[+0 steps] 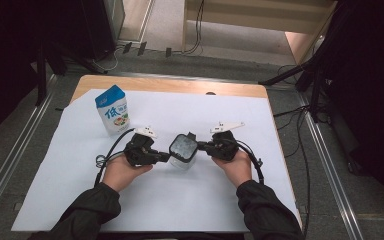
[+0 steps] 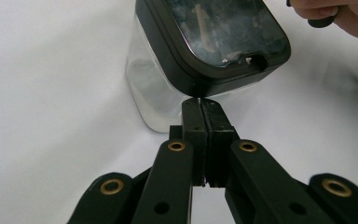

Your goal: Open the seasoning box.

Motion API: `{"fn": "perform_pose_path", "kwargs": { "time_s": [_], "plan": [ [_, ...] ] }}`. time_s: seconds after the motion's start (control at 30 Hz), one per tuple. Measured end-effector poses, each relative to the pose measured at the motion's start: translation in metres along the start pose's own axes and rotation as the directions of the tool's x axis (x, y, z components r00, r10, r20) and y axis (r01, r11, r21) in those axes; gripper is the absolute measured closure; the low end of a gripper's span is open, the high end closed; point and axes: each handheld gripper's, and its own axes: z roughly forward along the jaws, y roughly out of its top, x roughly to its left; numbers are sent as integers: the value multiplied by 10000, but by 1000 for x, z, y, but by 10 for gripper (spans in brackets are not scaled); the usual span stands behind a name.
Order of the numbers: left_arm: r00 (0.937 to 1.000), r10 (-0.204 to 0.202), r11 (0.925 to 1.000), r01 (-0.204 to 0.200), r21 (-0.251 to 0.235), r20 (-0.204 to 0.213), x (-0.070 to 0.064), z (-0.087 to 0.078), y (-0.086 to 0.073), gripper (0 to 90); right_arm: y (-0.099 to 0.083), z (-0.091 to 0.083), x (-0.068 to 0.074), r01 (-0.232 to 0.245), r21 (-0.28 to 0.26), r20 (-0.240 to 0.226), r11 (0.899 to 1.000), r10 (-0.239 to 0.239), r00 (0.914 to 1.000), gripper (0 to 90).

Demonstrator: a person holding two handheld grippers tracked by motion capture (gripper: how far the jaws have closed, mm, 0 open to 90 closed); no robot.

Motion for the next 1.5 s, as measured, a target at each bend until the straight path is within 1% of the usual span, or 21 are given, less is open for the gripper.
{"fn": "perform_pose_path", "kwargs": {
  "time_s": [0.03,0.17,0.2,0.23,0.37,0.4,0.47,0.57,0.6,0.67,0.77,0.83,0.9,0.93,0.97,1.0,1.13,1.37,1.43,1.5],
  "plan": [
    [10000,-5,10000,5,-28,81,2,0,0,900,-1,0,0,-31,-23,-11,10000,31,10000,900],
    [9999,-109,9999,109,-38,78,5,0,1,900,-3,-1,1,-200,-90,-80,9998,199,9998,900],
    [9999,-107,9999,107,-79,14,6,0,2,900,-4,-2,1,-190,-86,-83,9998,189,9998,900],
    [10000,-86,10000,86,-8,4,7,-1,2,900,-4,-2,2,-194,-85,-94,9998,193,9998,900],
    [9998,-196,9998,196,-22,-15,11,-1,4,900,-6,-3,4,-212,-50,-126,9998,211,9997,900],
    [9997,-222,9997,222,-42,-82,12,-1,4,900,-6,-3,5,-213,-51,-142,9998,212,9997,900],
    [9997,-236,9997,236,-62,-38,14,-1,5,900,-7,-3,7,-134,23,-209,9999,134,9997,900],
    [9998,-183,9998,182,-15,-120,15,0,6,900,-7,-4,10,-58,-18,-210,10000,57,9998,900],
    [9997,-239,9997,239,-34,-83,16,0,6,900,-7,-5,11,-114,-42,-270,9999,113,9996,900],
    [9998,-197,9998,197,-66,-71,17,0,7,900,-8,-5,12,-180,10,-274,9998,180,9995,900],
    [9997,-182,9998,182,-9,-140,18,0,8,900,-10,-6,13,-233,-35,-323,9997,232,9992,900],
    [9996,-261,9996,260,-86,-145,20,1,9,900,-11,-7,14,-331,-39,-390,9994,330,9987,900],
    [9995,-306,9995,304,-108,-123,22,1,10,900,-12,-8,14,-277,-59,-388,9996,275,9989,900],
    [9995,-313,9995,313,-108,-67,24,2,10,900,-12,-8,15,-344,-29,-405,9994,343,9986,900],
    [9996,-285,9996,284,-67,-91,25,2,11,900,-13,-8,16,-308,-31,-428,9995,307,9986,900],
    [9993,-351,9994,349,-87,-150,25,2,12,900,-13,-9,17,-353,7,-448,9994,353,9984,900],
    [9994,-297,9995,296,-99,-150,30,3,14,900,-15,-9,21,-330,-20,-550,9995,328,9979,900],
    [10000,-41,9999,41,-110,8,36,6,18,900,-18,-10,27,-273,48,-623,9996,275,9977,900],
    [9999,-42,9998,44,-171,117,38,7,18,900,-19,-11,28,-174,61,-626,9998,177,9979,900],
    [9999,58,9999,-56,-133,133,39,8,19,895,-19,-11,28,-137,76,-631,9999,142,9979,900]
  ]
}}
